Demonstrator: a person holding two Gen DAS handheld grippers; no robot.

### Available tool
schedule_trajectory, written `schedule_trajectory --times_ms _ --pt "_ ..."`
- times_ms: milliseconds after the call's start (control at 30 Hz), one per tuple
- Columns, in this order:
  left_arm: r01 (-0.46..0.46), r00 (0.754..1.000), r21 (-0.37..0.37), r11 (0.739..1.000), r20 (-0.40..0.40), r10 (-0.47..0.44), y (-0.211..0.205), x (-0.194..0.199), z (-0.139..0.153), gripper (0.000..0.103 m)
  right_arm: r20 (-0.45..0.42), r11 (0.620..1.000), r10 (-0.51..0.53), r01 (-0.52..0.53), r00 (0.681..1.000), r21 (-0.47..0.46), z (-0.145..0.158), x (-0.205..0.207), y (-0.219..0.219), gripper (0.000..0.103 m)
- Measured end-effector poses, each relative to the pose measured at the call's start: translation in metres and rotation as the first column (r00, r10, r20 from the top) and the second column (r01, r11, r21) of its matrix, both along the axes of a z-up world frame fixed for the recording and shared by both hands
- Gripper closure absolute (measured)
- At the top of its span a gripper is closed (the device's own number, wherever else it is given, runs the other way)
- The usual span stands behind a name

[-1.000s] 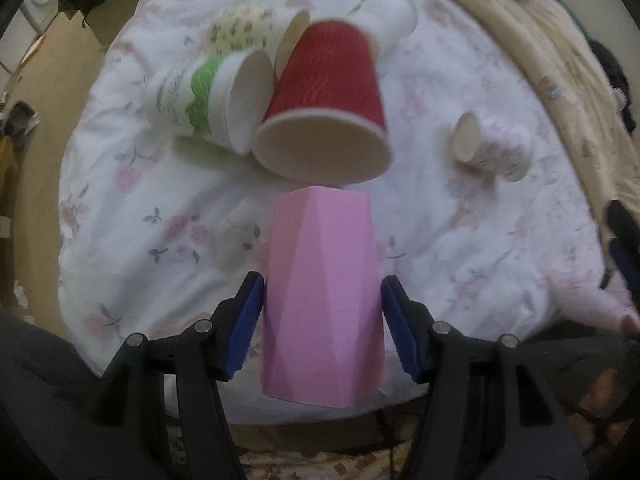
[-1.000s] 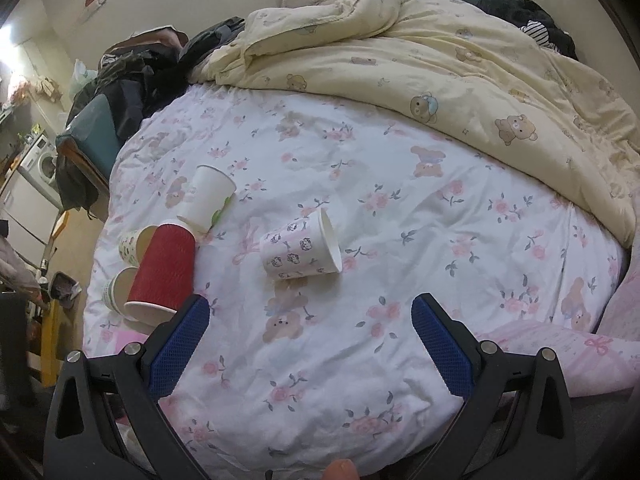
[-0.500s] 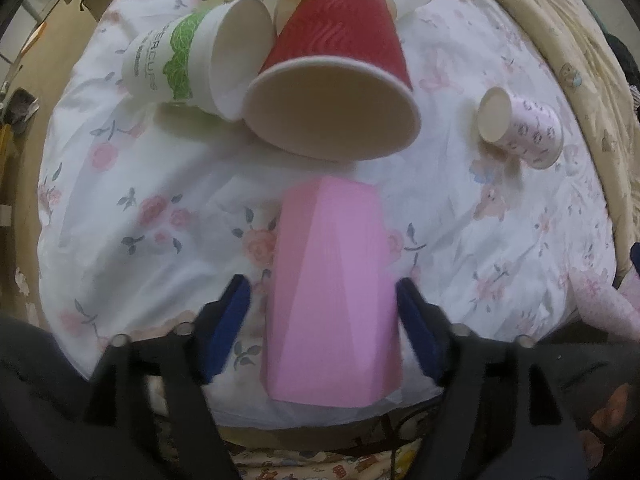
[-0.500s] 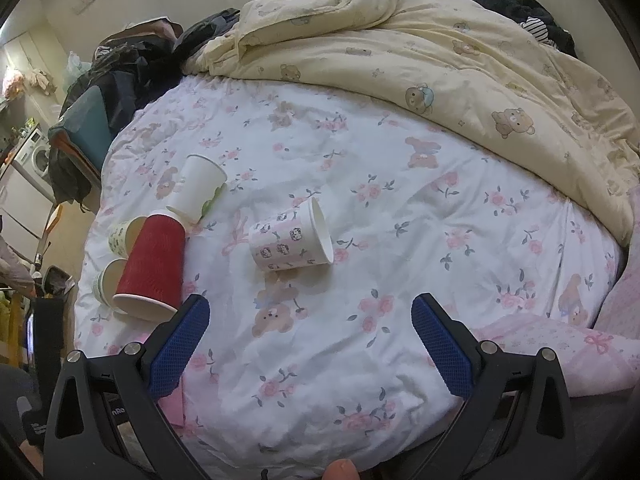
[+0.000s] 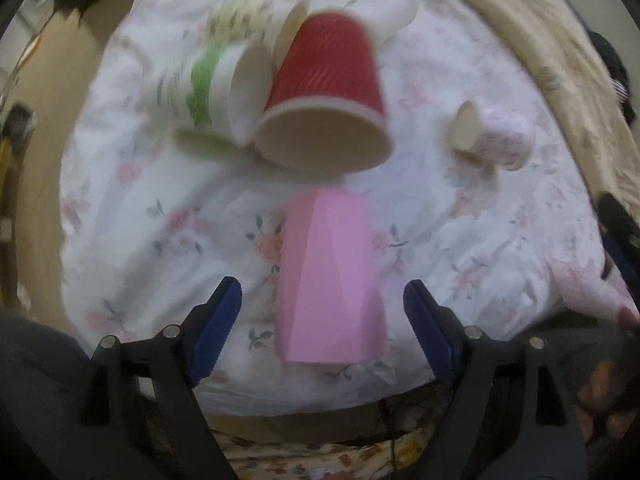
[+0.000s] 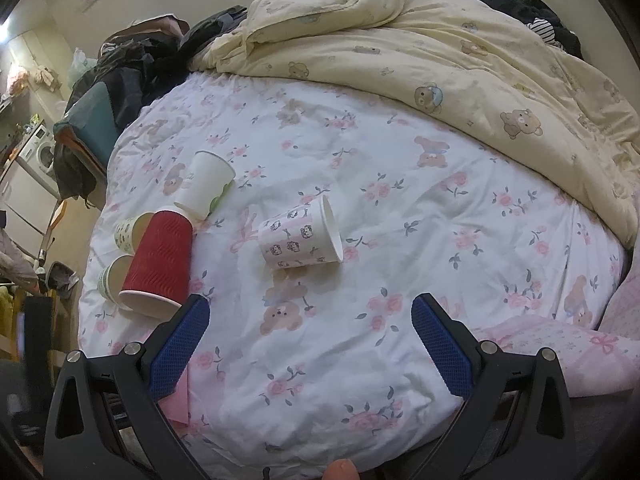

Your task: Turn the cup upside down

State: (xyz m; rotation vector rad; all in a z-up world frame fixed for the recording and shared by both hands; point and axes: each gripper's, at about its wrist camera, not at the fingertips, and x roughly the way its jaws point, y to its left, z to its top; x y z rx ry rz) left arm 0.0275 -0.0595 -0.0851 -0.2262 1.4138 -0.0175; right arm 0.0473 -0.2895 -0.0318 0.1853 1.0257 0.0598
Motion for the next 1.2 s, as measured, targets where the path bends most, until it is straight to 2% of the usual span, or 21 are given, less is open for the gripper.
schedule_trajectory --times_ms 167,300,533,667,800,900,1000,1100,1200 --pt "0.044 0.996 0.042 0.998 0.073 -0.047 0.015 -0.003 0.032 0.022 -0.008 1.000 0.001 -0.001 1.000 0.010 -0.001 0.001 0.002 0.000" --pt "0.030 0.991 0.074 0.997 0.127 -0.039 0.036 -0.005 0.050 0.022 -0.013 1.000 0.015 -0.015 1.000 0.011 -0.002 0.003 0.011 0.000" --pt "-0.020 0.989 0.105 0.994 0.149 0.004 0.068 -0.008 0.040 0.022 -0.014 0.998 0.058 -0.058 0.998 -0.038 -0.004 0.003 0.028 0.000" --pt "-0.027 0.980 0.168 0.985 0.201 -0.007 0.072 -0.012 0.026 0.022 -0.034 0.995 0.074 -0.076 0.997 -0.057 -0.010 0.003 0.033 0.000" --pt "-0.072 0.979 0.103 0.992 0.200 0.050 0.079 -0.011 0.025 0.022 -0.040 0.993 0.096 -0.099 0.995 -0.064 -0.012 0.003 0.037 0.000" --pt "-0.076 0.973 0.121 0.990 0.225 0.047 0.079 -0.010 0.030 0.022 -0.044 0.991 0.125 -0.127 0.991 -0.050 -0.013 0.004 0.042 0.000" --pt "-0.081 0.975 0.104 0.991 0.214 0.057 0.081 -0.011 0.028 0.022 -0.066 0.986 0.160 -0.162 0.985 -0.029 -0.017 0.004 0.049 0.000" --pt "-0.085 0.977 0.069 0.994 0.201 0.070 0.084 -0.011 0.027 0.009 -0.084 0.976 0.215 -0.216 0.973 -0.004 -0.017 0.004 0.058 0.000" --pt "-0.077 0.979 0.042 0.996 0.193 0.068 0.083 -0.013 0.027 0.008 -0.113 0.963 0.271 -0.269 0.956 0.036 -0.018 0.005 0.068 0.000"
